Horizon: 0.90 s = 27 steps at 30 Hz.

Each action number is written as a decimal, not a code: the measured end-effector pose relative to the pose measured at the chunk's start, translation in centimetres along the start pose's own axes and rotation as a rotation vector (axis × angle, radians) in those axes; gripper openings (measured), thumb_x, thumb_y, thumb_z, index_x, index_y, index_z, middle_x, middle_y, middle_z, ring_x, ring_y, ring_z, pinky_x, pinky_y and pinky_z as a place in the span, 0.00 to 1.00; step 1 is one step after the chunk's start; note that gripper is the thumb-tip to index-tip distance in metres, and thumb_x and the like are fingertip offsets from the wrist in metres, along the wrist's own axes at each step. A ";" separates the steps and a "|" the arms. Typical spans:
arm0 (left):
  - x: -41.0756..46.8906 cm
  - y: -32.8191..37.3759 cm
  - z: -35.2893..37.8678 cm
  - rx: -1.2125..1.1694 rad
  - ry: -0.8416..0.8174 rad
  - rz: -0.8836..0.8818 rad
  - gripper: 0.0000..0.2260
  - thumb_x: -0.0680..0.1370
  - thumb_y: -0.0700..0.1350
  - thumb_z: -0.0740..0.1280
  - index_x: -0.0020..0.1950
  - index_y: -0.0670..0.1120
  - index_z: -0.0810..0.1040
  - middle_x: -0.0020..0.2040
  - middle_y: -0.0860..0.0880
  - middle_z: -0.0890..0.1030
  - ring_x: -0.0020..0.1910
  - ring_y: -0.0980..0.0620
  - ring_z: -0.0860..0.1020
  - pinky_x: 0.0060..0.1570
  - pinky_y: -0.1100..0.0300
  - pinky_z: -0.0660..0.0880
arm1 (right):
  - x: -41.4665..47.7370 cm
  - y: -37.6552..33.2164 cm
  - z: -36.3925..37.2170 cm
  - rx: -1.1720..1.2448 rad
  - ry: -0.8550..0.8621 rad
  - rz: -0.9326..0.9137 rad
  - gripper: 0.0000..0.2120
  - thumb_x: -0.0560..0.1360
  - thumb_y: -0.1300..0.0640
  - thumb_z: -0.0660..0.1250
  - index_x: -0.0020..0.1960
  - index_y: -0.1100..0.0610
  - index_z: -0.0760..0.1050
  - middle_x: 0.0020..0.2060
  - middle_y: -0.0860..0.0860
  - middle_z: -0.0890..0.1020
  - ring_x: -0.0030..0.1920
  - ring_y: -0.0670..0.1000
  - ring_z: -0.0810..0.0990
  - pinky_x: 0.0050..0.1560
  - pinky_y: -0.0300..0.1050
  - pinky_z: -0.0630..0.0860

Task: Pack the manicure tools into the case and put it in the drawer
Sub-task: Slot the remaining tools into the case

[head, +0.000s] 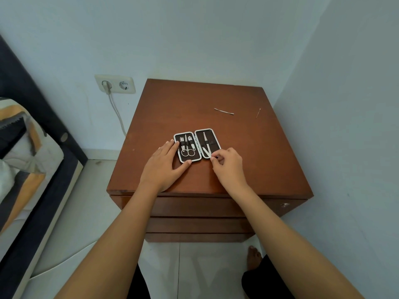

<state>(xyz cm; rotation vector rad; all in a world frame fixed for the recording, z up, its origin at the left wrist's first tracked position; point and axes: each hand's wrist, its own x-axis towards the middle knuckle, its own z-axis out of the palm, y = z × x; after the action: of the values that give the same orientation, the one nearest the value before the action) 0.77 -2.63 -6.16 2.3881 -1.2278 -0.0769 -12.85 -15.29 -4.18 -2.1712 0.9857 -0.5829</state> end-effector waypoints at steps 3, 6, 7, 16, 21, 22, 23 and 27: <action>0.0 -0.1 0.1 0.002 0.003 0.004 0.33 0.76 0.64 0.57 0.76 0.50 0.56 0.77 0.50 0.58 0.75 0.52 0.54 0.72 0.56 0.52 | 0.0 -0.2 0.2 -0.012 0.024 -0.002 0.05 0.75 0.61 0.65 0.47 0.59 0.80 0.44 0.52 0.71 0.40 0.49 0.74 0.43 0.39 0.68; 0.0 -0.1 0.1 0.008 0.004 0.005 0.33 0.76 0.64 0.56 0.76 0.50 0.56 0.77 0.50 0.58 0.75 0.52 0.55 0.72 0.56 0.52 | 0.0 -0.6 0.5 -0.027 0.036 -0.003 0.07 0.75 0.60 0.64 0.47 0.59 0.80 0.45 0.52 0.70 0.42 0.53 0.76 0.45 0.46 0.74; 0.0 -0.1 0.1 0.009 0.005 0.005 0.33 0.76 0.64 0.56 0.76 0.50 0.56 0.77 0.50 0.58 0.75 0.52 0.55 0.72 0.56 0.52 | 0.0 -0.7 0.6 -0.042 0.037 -0.011 0.07 0.75 0.60 0.64 0.47 0.59 0.80 0.45 0.52 0.70 0.43 0.54 0.76 0.45 0.47 0.75; 0.0 -0.1 0.1 -0.013 0.021 0.017 0.33 0.76 0.63 0.58 0.75 0.49 0.57 0.76 0.49 0.59 0.75 0.52 0.55 0.73 0.56 0.52 | -0.9 -0.8 0.7 -0.275 0.038 -0.297 0.11 0.77 0.58 0.60 0.50 0.64 0.78 0.47 0.55 0.73 0.49 0.54 0.74 0.48 0.51 0.75; 0.0 -0.1 0.1 -0.016 0.022 0.017 0.33 0.76 0.63 0.58 0.75 0.49 0.57 0.76 0.50 0.59 0.75 0.52 0.55 0.72 0.56 0.52 | -1.0 0.2 0.8 -0.470 0.052 -0.382 0.12 0.76 0.54 0.61 0.55 0.58 0.78 0.48 0.55 0.76 0.49 0.57 0.73 0.43 0.50 0.71; -0.1 -0.1 0.1 -0.017 0.022 0.016 0.33 0.76 0.63 0.58 0.75 0.49 0.57 0.76 0.50 0.59 0.75 0.52 0.55 0.72 0.56 0.52 | -0.8 0.2 0.8 -0.498 0.033 -0.368 0.14 0.77 0.53 0.60 0.58 0.57 0.76 0.50 0.55 0.75 0.50 0.57 0.73 0.44 0.49 0.70; -0.1 -0.1 0.1 -0.019 0.022 0.015 0.33 0.76 0.64 0.58 0.75 0.49 0.57 0.76 0.50 0.59 0.75 0.52 0.55 0.72 0.56 0.52 | -0.5 0.2 0.9 -0.529 0.007 -0.353 0.16 0.77 0.51 0.59 0.61 0.56 0.74 0.51 0.54 0.74 0.51 0.56 0.71 0.45 0.49 0.69; 0.0 -0.1 0.0 -0.025 0.021 0.022 0.33 0.76 0.64 0.57 0.75 0.49 0.57 0.76 0.50 0.58 0.75 0.53 0.55 0.72 0.57 0.51 | 0.5 0.5 0.6 -0.491 -0.010 -0.371 0.17 0.78 0.50 0.57 0.63 0.55 0.72 0.52 0.54 0.73 0.51 0.55 0.70 0.47 0.49 0.69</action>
<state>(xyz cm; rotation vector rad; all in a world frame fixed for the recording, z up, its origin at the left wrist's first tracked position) 0.83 -2.59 -6.23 2.3480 -1.2360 -0.0604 -12.39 -15.70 -4.90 -2.8260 0.7793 -0.5361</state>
